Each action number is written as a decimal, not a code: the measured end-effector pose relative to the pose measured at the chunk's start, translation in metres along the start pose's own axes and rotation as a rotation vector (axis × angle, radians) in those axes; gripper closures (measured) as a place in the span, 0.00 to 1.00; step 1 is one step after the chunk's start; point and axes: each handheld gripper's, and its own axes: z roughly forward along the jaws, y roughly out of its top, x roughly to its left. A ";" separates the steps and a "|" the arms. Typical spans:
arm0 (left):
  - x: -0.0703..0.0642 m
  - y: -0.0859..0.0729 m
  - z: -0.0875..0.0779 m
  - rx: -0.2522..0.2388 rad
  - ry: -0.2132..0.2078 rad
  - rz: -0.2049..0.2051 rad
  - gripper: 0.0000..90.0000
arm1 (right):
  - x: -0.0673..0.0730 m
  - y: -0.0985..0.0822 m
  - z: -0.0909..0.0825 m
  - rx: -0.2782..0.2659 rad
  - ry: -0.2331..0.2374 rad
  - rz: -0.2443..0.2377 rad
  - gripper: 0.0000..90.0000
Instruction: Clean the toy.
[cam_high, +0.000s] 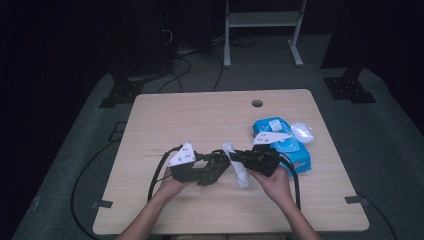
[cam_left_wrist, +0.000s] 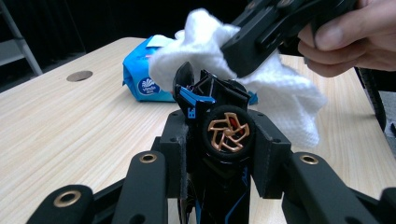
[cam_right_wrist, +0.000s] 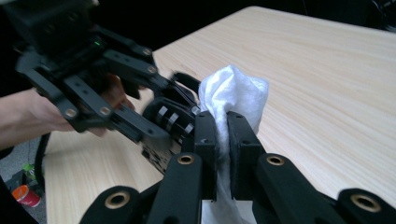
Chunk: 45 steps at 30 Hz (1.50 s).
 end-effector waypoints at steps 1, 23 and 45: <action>0.000 0.000 0.000 0.000 0.000 0.000 0.69 | 0.002 0.002 0.000 -0.006 0.003 -0.003 0.92; 0.000 0.005 0.017 0.208 -0.047 -0.003 0.69 | -0.008 -0.024 0.009 0.061 -0.002 0.032 0.92; 0.009 0.012 0.046 0.601 -0.073 0.025 0.60 | -0.020 -0.043 0.019 0.104 -0.007 0.084 0.91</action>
